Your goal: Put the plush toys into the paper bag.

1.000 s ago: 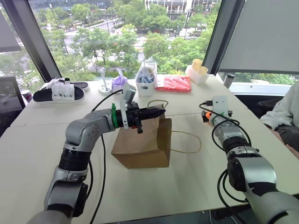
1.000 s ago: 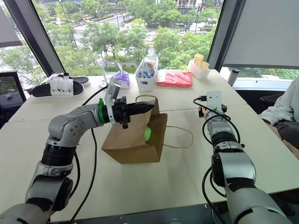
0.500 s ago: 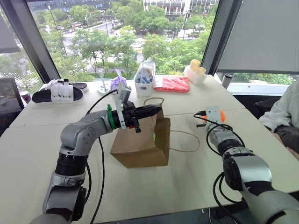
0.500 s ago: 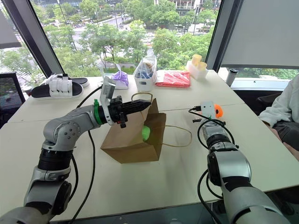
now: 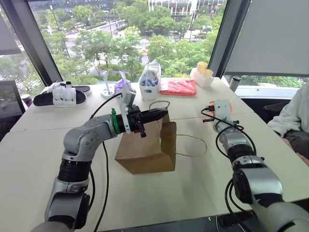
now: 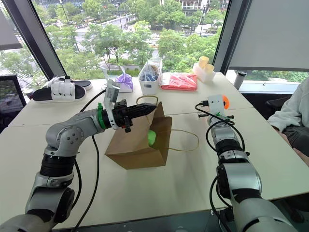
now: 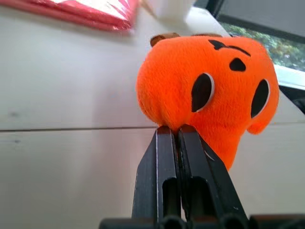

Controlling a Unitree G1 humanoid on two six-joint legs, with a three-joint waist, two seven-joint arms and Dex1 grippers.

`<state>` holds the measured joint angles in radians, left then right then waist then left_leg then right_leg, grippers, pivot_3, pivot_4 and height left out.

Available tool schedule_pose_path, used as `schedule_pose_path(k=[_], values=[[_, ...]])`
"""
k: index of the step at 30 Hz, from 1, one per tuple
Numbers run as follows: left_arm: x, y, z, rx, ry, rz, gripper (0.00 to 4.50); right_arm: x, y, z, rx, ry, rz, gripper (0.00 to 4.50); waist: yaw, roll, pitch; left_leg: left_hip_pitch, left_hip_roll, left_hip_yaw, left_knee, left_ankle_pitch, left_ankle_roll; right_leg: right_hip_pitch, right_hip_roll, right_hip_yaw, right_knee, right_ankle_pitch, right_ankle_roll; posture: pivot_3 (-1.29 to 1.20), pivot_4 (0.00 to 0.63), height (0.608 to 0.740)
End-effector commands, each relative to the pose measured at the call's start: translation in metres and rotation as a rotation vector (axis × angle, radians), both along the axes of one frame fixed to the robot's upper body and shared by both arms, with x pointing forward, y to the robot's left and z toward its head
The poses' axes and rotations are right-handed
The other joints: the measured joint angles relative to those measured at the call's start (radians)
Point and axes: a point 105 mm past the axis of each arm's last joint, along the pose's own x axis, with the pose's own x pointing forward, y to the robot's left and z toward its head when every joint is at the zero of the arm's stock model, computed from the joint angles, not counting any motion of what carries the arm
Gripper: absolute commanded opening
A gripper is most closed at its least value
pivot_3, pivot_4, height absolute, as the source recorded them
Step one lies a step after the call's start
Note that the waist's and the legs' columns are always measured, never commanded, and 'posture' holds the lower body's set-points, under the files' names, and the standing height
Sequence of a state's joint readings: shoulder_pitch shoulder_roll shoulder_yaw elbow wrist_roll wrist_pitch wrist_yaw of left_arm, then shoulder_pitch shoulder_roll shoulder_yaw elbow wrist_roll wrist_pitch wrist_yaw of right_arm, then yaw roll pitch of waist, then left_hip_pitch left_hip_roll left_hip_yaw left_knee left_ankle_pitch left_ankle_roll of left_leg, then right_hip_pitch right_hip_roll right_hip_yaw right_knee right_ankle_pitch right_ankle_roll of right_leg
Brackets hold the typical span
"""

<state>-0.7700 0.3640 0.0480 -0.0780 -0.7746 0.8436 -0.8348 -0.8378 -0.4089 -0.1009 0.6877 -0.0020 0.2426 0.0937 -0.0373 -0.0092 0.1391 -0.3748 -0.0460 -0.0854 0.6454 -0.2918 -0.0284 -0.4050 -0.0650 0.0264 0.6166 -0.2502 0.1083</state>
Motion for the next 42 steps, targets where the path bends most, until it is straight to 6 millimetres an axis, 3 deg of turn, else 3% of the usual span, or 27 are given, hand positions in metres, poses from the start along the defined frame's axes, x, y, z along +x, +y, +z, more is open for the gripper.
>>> schedule_pose_path(k=[1, 5, 8, 15, 20, 23, 28, 33, 37, 42], values=[[-0.006, 0.005, 0.009, -0.006, -0.03, -0.044, 0.0, -0.05, 0.048, 0.045, -0.078, -0.139, 0.452, 0.01, 0.006, 0.0, 0.0, -0.001, 0.0, -0.001, 0.0, -0.001, 0.001, 0.0, 0.0, -0.001, -0.001, 0.0, 0.0, 0.0, 0.15, 0.74], [-0.012, 0.012, 0.014, 0.012, -0.038, -0.117, 0.0, -0.11, 0.066, 0.048, -0.143, -0.097, 0.811, 0.01, 0.017, 0.001, 0.0, 0.0, 0.0, 0.001, 0.0, -0.002, 0.004, 0.0, 0.0, 0.0, -0.002, 0.0, 0.0, 0.0, 0.15, 0.74], [-0.014, 0.012, 0.017, 0.035, -0.049, -0.157, 0.0, -0.13, 0.072, 0.054, -0.19, -0.069, 0.949, 0.01, 0.017, 0.0, 0.001, 0.003, 0.0, 0.003, 0.002, -0.005, 0.009, 0.003, 0.001, 0.0, -0.004, 0.0, 0.0, 0.0, 0.15, 0.74], [-0.013, 0.005, 0.012, 0.086, -0.071, -0.193, 0.0, -0.135, 0.08, 0.069, -0.375, -0.053, 1.053, 0.01, 0.025, 0.0, 0.001, 0.011, 0.001, 0.003, 0.002, -0.005, 0.008, 0.01, 0.001, -0.001, -0.004, -0.001, 0.0, 0.0, 0.15, 0.74], [-0.01, 0.005, 0.014, 0.081, -0.075, -0.193, 0.0, -0.15, 0.075, 0.042, -0.66, 0.106, 1.153, 0.01, 0.029, 0.0, 0.001, 0.006, 0.001, 0.002, 0.002, -0.005, 0.008, 0.006, 0.0, -0.001, -0.004, -0.001, 0.0, 0.0, 0.15, 0.74], [-0.009, 0.004, 0.014, 0.082, -0.077, -0.189, 0.0, -0.153, 0.071, 0.037, -0.721, 0.135, 1.175, 0.01, 0.026, 0.0, 0.001, 0.002, 0.0, 0.003, 0.002, -0.003, 0.004, 0.002, 0.0, -0.001, -0.004, 0.0, 0.0, 0.0, 0.15, 0.74], [-0.006, 0.004, 0.012, 0.087, -0.077, -0.178, 0.0, -0.16, 0.061, 0.053, -0.785, 0.096, 1.142, 0.01, 0.026, 0.0, 0.001, 0.002, 0.0, 0.003, 0.002, -0.003, 0.005, 0.001, 0.0, -0.001, -0.004, 0.0, 0.0, 0.0, 0.15, 0.74], [-0.006, 0.0, 0.013, 0.079, -0.074, -0.192, 0.0, -0.171, 0.082, 0.046, -0.843, 0.089, 1.234, 0.01, 0.027, 0.0, 0.001, 0.002, 0.001, 0.003, 0.003, -0.003, 0.005, 0.002, 0.0, -0.001, -0.004, 0.0, 0.0, 0.0, 0.15, 0.74], [-0.007, -0.006, 0.012, 0.075, -0.079, -0.21, 0.0, -0.171, 0.101, 0.028, -0.916, 0.112, 1.337, 0.01, 0.026, -0.001, 0.001, 0.002, 0.001, 0.003, 0.003, -0.003, 0.005, 0.002, 0.0, -0.001, -0.004, 0.0, 0.0, 0.0, 0.15, 0.74], [-0.011, -0.01, 0.012, 0.064, -0.075, -0.236, 0.0, -0.149, 0.118, 0.012, -1.054, 0.096, 1.38, 0.01, 0.024, -0.001, 0.001, 0.002, 0.001, 0.003, 0.003, -0.002, 0.003, 0.001, 0.0, -0.001, -0.004, 0.0, 0.0, 0.0, 0.15, 0.74]])
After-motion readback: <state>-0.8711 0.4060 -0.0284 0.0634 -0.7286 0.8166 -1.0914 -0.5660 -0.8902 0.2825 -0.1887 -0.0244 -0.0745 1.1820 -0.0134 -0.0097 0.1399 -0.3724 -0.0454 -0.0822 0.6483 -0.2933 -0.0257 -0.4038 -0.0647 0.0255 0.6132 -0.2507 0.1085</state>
